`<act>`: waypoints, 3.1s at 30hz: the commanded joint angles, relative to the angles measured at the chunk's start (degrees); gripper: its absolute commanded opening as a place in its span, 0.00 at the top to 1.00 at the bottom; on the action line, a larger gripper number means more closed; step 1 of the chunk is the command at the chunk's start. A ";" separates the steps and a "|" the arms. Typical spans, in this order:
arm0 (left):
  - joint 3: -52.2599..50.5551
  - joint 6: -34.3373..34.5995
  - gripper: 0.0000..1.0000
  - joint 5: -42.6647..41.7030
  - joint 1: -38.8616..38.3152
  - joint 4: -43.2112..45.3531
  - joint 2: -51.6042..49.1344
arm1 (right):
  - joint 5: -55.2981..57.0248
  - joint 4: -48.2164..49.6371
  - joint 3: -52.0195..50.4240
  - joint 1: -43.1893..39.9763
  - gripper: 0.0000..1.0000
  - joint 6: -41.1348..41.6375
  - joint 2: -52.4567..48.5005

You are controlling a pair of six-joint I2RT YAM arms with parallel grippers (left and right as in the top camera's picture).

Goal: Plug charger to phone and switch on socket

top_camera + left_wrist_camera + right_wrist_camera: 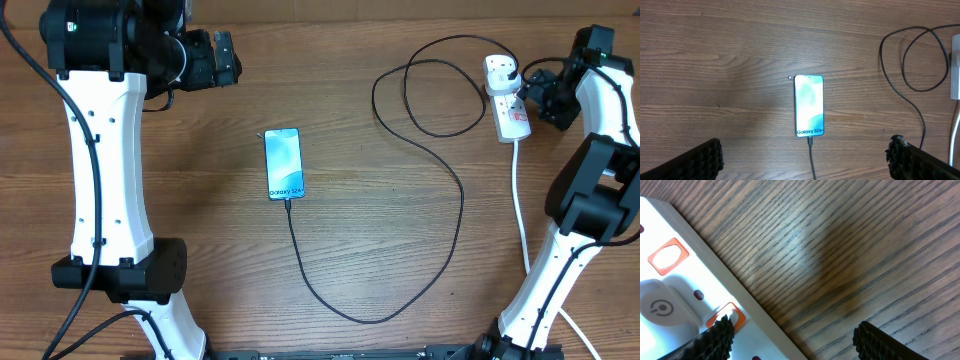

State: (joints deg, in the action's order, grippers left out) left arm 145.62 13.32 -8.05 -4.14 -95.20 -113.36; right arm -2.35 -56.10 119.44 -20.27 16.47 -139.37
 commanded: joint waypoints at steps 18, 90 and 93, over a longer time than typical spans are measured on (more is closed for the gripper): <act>0.79 -0.70 0.00 0.61 -0.48 -0.17 0.85 | 3.30 1.18 -0.24 0.37 0.24 1.57 -0.92; 0.79 -0.70 0.00 0.63 -0.48 -0.17 0.85 | -2.21 -21.11 11.91 1.25 0.27 -0.87 19.67; 0.79 -0.70 0.01 0.63 -0.48 -0.17 0.85 | -7.85 -24.28 11.91 1.60 0.28 -4.31 23.43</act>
State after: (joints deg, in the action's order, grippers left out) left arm 145.62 13.32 -8.05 -4.14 -95.22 -113.36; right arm -3.62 -78.48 129.80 -19.44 15.64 -120.49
